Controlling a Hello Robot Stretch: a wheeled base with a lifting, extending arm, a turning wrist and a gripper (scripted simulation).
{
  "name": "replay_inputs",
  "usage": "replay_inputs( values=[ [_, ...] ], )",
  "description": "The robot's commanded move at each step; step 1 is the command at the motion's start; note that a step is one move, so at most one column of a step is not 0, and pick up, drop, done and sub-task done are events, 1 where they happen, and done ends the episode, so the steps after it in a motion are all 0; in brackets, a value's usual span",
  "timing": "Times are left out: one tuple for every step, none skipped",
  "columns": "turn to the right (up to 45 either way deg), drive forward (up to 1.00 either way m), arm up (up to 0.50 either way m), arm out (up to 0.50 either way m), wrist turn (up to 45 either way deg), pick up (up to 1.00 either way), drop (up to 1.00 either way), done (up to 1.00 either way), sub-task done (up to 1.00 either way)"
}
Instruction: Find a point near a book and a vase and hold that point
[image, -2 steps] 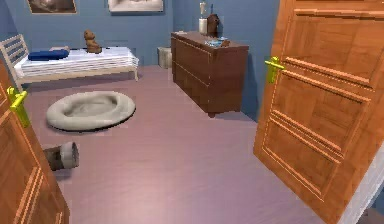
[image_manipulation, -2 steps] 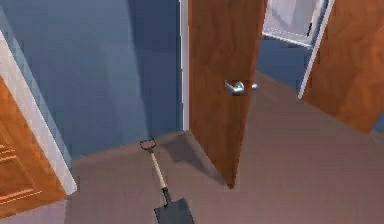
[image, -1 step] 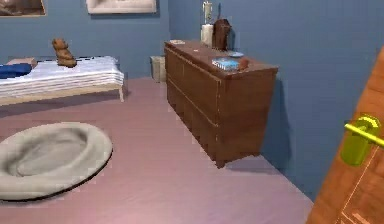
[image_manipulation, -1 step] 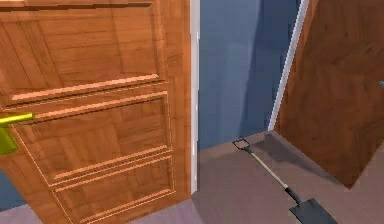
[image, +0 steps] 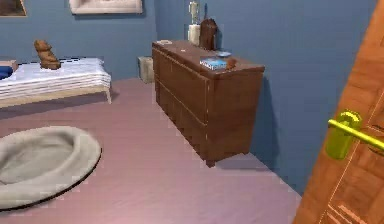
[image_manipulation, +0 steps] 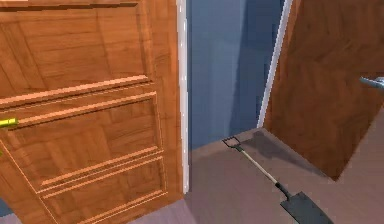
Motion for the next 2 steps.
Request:
replay_inputs(
  values=[
    [0.0,0.85,0.0,0.0,0.0,0.0,0.0,0.0,0.0],
    [18.0,0.0,0.0,0.0,0.0,0.0,0.0,0.0,0.0]
  ],
)
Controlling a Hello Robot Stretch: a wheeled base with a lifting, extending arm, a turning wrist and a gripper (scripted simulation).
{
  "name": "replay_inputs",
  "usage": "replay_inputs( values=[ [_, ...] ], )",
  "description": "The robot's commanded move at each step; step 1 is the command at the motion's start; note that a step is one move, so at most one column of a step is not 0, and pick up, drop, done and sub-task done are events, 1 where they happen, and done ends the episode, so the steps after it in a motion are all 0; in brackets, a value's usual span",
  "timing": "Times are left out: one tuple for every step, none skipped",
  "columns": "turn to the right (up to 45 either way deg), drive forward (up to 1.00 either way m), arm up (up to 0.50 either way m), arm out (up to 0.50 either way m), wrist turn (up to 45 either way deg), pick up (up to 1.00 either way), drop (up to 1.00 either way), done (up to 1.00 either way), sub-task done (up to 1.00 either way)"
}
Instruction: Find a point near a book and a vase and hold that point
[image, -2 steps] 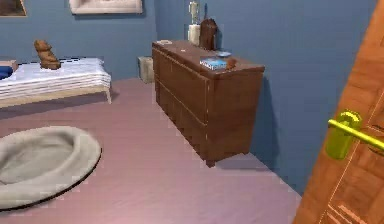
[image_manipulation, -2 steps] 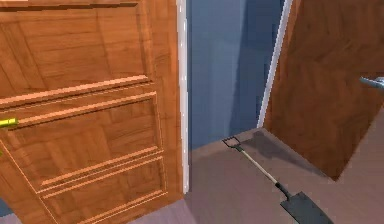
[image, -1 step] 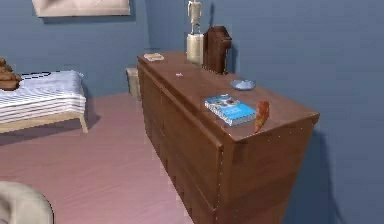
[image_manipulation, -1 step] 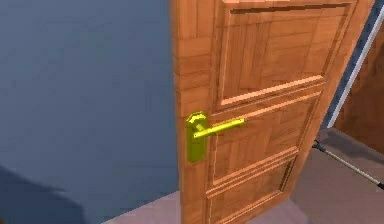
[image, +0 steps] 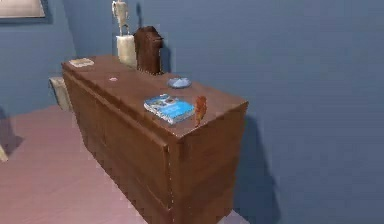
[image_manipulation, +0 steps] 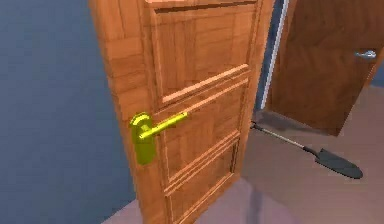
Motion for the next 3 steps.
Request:
replay_inputs(
  values=[
    [0.0,0.35,0.0,0.0,0.0,0.0,0.0,0.0,0.0],
    [-45.0,0.0,0.0,0.0,0.0,0.0,0.0,0.0,0.0],
    [-36.0,0.0,0.0,0.0,0.0,0.0,0.0,0.0,0.0]
  ],
)
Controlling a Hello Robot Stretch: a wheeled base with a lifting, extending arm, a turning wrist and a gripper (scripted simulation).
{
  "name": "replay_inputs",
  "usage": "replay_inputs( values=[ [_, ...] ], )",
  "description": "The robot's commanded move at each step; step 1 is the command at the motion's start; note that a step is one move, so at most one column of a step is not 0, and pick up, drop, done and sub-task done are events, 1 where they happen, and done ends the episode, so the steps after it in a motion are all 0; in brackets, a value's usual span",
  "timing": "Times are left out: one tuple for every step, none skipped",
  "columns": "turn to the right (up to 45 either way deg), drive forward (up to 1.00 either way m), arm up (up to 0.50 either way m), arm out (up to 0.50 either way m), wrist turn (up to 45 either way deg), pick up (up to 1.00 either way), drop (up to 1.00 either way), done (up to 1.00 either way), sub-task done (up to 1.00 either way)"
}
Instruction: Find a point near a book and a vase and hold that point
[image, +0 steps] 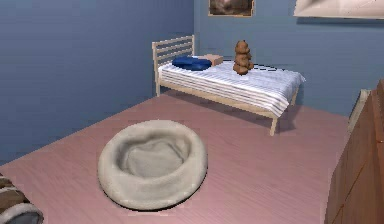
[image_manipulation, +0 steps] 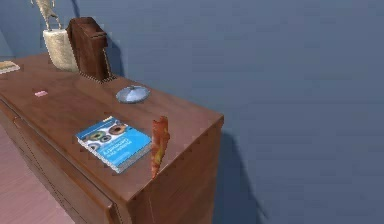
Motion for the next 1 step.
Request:
replay_inputs(
  values=[
    [0.0,0.0,0.5,0.0,0.0,0.0,0.0,0.0,0.0]
  ],
)
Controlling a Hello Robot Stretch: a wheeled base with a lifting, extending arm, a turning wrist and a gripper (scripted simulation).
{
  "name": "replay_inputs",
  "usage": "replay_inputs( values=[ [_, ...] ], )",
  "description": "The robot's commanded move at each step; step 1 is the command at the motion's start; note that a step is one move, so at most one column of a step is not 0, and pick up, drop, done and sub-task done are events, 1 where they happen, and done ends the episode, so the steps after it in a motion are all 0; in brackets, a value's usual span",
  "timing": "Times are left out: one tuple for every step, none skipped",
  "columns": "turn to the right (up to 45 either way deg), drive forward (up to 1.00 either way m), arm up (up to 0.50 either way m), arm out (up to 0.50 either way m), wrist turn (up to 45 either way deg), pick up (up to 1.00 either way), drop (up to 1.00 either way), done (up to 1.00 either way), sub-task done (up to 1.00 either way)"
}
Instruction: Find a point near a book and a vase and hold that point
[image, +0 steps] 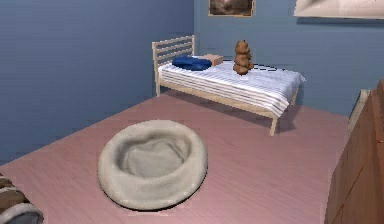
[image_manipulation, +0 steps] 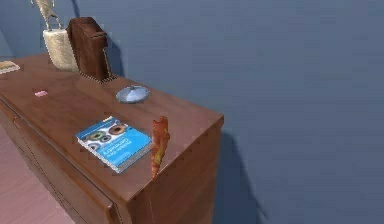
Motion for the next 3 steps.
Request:
replay_inputs(
  values=[
    [0.0,0.0,0.38,0.0,0.0,0.0,0.0,0.0,0.0],
    [0.0,0.0,0.0,0.1,0.0,0.0,0.0,0.0,0.0],
    [0.0,0.0,0.0,0.0,45.0,0.0,0.0,0.0,0.0]
  ],
)
